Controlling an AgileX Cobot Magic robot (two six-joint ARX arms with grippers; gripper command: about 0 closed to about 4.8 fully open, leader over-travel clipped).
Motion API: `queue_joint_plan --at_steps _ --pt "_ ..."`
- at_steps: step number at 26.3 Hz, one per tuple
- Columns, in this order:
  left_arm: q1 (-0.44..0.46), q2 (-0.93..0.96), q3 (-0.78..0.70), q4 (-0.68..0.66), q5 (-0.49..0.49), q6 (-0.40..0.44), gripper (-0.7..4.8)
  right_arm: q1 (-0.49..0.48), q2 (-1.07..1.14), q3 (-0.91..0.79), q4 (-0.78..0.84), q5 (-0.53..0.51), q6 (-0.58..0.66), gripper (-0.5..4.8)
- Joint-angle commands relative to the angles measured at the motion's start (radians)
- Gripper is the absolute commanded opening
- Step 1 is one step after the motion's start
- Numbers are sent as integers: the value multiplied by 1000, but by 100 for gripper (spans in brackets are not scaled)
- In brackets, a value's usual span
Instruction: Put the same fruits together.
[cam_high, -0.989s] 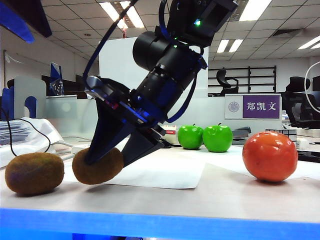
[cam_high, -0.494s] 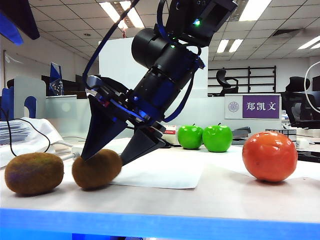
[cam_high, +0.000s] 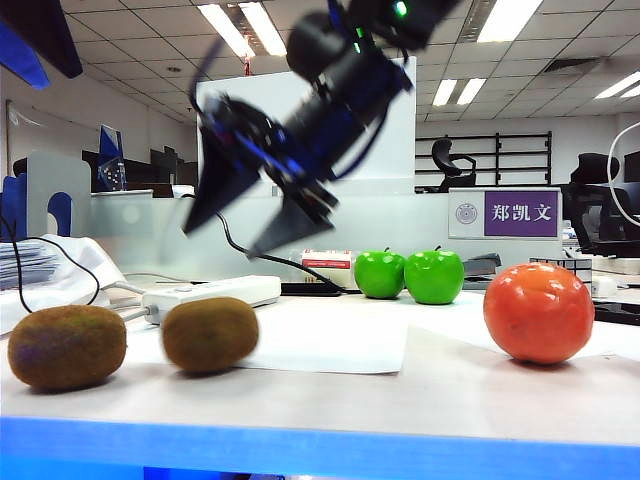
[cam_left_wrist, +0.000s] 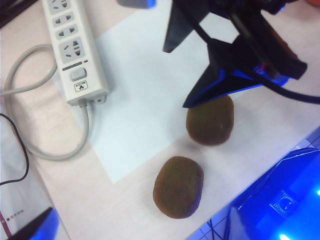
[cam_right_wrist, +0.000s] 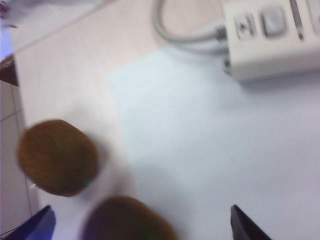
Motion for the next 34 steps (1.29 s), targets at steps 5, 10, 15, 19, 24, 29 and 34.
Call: queue_joint_plan --at_steps 5,10,15,19,24,29,34 --pt "1 -12 2 -5 25 2 479 -27 -60 84 -69 23 1 479" --pt "0 -42 2 -27 58 -15 479 -142 -320 84 -244 88 -34 193" --pt "0 -122 2 -14 59 -47 -6 -174 -557 84 -334 180 -44 -8" --pt "0 -206 2 -3 55 -95 -6 -173 -697 84 -405 322 -43 -8" --pt "0 -339 -1 26 55 -190 -6 -173 -839 72 -480 325 -24 -8" --pt "0 -489 -5 55 54 -294 -6 -173 -1011 8 -470 325 19 -8" --pt "0 -611 -5 66 35 -360 -6 -173 -1210 -82 -405 325 111 -8"
